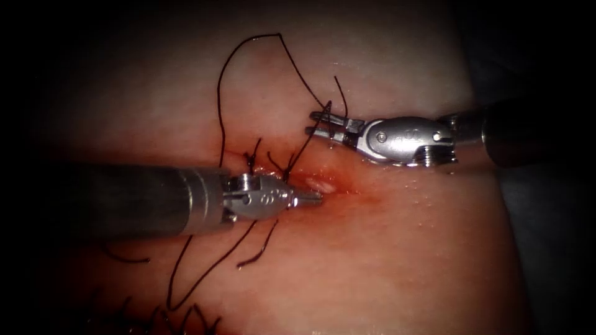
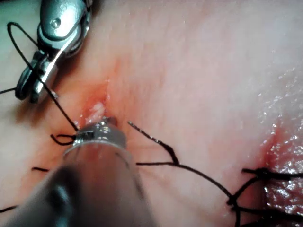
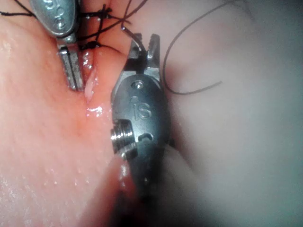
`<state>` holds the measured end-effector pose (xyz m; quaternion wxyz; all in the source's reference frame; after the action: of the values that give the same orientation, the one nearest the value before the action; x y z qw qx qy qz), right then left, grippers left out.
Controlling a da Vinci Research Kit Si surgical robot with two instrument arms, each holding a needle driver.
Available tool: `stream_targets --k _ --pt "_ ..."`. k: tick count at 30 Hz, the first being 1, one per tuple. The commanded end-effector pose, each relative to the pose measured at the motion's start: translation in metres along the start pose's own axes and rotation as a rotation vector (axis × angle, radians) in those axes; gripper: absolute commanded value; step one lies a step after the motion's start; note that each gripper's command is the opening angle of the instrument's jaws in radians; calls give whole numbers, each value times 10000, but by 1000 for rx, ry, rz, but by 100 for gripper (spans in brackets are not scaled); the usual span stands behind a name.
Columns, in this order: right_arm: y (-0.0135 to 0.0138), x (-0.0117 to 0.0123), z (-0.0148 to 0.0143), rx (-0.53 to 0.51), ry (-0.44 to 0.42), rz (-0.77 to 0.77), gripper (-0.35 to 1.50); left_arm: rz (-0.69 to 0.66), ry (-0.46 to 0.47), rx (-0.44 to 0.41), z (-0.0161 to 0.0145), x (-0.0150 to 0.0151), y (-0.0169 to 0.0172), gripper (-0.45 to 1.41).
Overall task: Wound Closure
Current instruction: Throw the needle through the skin above the cut with the right tool.
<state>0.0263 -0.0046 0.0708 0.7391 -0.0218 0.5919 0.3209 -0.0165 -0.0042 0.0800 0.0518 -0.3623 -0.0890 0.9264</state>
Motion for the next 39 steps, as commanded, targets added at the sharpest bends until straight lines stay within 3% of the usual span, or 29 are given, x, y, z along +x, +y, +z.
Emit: stream_targets --k 1,8,14,17,31,39 --pt "-3 -10 13 -14 -4 77 -35 1 0 -1 4 0 2 -42" --pt "17 -14 14 -126 -17 262 -35 1 -1 -1 -2 4 11 -42" --pt "20 -17 22 -136 -101 433 -35 0 -1 -1 -1 5 10 -42" --pt "20 -19 24 -126 -97 532 -35 1 -1 -1 0 4 10 -42" --pt "3 -25 22 -32 -143 1010 -35 -5 1 -3 3 -3 1 -43" --pt "-25 -24 32 161 -233 1218 -35 -6 3 -7 -1 -4 -1 -45"
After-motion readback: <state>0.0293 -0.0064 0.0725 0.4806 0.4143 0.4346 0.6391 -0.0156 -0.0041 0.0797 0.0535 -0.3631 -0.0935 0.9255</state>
